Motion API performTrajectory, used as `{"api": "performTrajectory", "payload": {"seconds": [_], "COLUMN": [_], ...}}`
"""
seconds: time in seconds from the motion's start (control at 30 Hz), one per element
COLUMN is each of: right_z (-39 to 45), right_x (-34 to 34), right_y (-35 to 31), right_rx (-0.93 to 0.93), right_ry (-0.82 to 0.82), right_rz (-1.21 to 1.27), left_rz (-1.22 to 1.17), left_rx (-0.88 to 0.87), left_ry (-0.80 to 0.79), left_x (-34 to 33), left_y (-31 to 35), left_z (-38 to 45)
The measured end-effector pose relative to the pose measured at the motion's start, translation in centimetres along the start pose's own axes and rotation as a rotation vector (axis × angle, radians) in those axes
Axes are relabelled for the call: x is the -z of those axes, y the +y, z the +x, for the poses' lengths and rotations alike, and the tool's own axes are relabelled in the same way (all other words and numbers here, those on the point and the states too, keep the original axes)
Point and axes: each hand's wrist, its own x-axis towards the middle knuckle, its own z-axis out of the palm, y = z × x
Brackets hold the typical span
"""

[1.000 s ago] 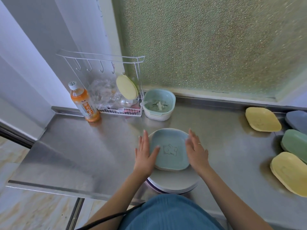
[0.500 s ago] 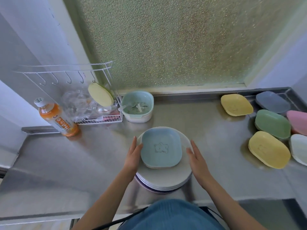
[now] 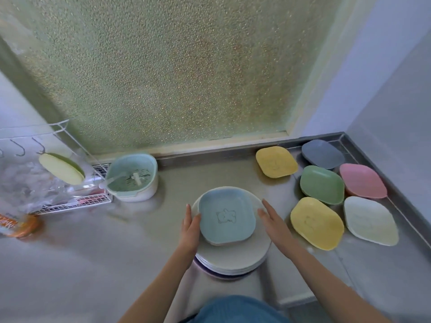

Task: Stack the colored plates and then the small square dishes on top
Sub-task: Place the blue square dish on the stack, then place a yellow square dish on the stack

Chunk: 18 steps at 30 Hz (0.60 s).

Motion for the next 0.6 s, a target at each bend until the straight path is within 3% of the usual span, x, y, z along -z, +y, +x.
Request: {"api": "performTrajectory", "payload": {"seconds": [0.37,0.53,0.6], "right_z": [3.1,1.5,1.2], "right_x": [8.3,10.6,11.6], "right_y": [3.1,7.2,9.7], "right_rx": [0.056,0.178,0.179], "right_ry": [0.025,0.167,0.144], "right_rz": [0.029,-0.127,-0.281], "left_rz": [-0.055,-0.096,-0.082], "left_rx": [-0.007,-0.049,-0.085], "left_ry": [0.067,0.146,0.209], "left_x": [-8.8,-10.0,-10.4], "left_y": [0.0,0.1,0.1], "left_z": [0.8,-0.1,-0.1]}}
